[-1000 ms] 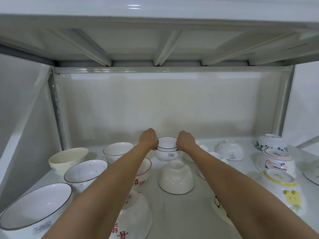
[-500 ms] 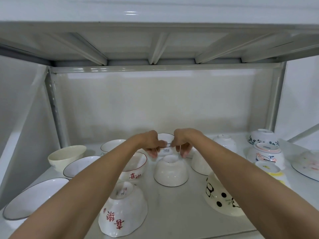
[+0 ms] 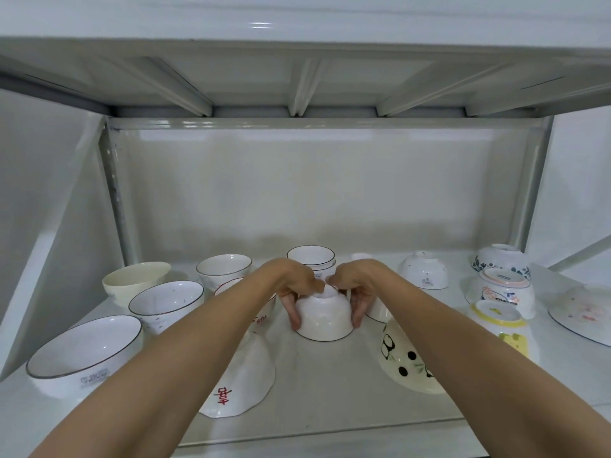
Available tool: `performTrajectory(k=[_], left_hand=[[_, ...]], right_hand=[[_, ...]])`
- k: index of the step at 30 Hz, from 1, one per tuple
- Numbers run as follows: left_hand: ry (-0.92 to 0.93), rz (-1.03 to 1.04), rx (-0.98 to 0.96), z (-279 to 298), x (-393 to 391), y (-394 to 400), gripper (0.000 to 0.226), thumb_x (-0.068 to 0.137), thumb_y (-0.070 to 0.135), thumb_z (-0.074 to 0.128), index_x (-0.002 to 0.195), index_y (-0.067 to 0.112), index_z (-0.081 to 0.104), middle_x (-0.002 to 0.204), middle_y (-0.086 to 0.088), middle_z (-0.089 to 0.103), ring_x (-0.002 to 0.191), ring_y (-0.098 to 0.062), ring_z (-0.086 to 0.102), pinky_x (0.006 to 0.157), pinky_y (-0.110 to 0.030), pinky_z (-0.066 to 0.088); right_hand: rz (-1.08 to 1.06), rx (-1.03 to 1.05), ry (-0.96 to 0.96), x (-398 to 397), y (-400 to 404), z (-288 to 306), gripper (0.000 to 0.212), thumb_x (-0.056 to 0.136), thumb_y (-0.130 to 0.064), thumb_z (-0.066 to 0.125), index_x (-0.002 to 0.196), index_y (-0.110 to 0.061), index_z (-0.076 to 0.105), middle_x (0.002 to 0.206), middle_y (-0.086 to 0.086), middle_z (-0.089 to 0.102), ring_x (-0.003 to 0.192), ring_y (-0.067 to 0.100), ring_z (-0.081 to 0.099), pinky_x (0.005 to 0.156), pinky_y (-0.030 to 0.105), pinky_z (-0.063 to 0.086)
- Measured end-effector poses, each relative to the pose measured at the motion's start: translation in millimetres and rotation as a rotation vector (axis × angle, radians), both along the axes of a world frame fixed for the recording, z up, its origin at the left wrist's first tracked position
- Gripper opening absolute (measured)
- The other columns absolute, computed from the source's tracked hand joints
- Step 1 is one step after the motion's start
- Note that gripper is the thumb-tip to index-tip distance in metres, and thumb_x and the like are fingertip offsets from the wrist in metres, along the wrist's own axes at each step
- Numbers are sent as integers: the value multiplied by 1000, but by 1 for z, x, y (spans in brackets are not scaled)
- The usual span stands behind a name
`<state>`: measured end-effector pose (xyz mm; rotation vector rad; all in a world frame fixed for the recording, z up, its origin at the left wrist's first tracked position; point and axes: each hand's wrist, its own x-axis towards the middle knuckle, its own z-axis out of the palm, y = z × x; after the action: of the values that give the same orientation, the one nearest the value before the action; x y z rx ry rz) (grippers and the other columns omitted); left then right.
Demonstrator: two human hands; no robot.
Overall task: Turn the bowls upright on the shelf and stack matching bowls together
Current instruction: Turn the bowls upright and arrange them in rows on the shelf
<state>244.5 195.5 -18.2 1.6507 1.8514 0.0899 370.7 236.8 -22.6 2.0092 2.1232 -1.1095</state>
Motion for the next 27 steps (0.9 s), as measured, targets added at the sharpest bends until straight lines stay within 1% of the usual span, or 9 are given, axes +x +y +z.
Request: performTrajectory(k=[3,6,11,13,16,20,23,24,27], left_hand=[[-2,19,14,-2,-5,0,56,94,42,44,130,-1,41,106,-18,68,69,-28,74,102,-34,46],[-12,3,-3,-1,-9,-3,71,77,56,53,124,4,48,106,-18,73,77,-25,76,104,-35,43],[-35,37,90,6,-9,-14,72,73,63,63,118,8,54,96,-11,76,78,-23,75,102,-30,45],[-29,56,152,10,-12,-20,74,70,65,66,114,7,57,88,-6,77,79,-21,75,99,-27,46],[-72,45,288,15,-14,-34,57,72,51,75,102,6,60,76,-1,70,74,-25,74,82,-25,55],[-170,17,526,10,-20,-44,63,66,25,86,112,11,44,105,-8,55,77,-28,67,67,-37,61],[-27,-73,672,3,-25,-50,68,63,28,87,112,17,40,115,-11,45,88,-24,56,63,-30,51],[24,-95,687,0,-26,-51,70,64,31,87,114,18,40,115,-9,43,91,-23,52,66,-28,46],[3,-108,640,-4,-27,-52,70,65,48,83,114,20,43,115,-6,47,91,-21,56,66,-27,45]], right_hand=[[-26,34,44,5,-3,0,44,102,-27,35,121,12,44,99,41,64,56,42,68,59,40,61],[-11,54,73,8,-8,2,33,98,-20,46,108,12,49,90,39,65,52,41,67,50,39,59],[39,99,61,14,-16,7,20,84,-8,68,93,6,57,56,22,68,56,36,71,54,35,59],[11,148,158,17,-21,9,13,87,-6,60,84,5,57,59,24,68,60,39,70,62,39,61],[-81,163,416,21,-23,15,23,96,-11,43,82,5,53,81,29,65,59,40,66,61,46,60],[-191,-6,620,30,-16,23,45,102,-31,36,105,12,50,83,33,63,50,36,67,48,36,59],[-168,-174,642,38,-7,22,71,102,-46,30,121,21,43,71,36,66,51,36,69,44,30,58],[-158,-197,626,39,-6,21,68,102,-45,32,119,20,45,70,35,66,52,35,70,44,29,58],[-127,-182,565,40,-10,16,29,99,-18,47,98,9,56,73,25,69,52,31,70,48,29,58]])
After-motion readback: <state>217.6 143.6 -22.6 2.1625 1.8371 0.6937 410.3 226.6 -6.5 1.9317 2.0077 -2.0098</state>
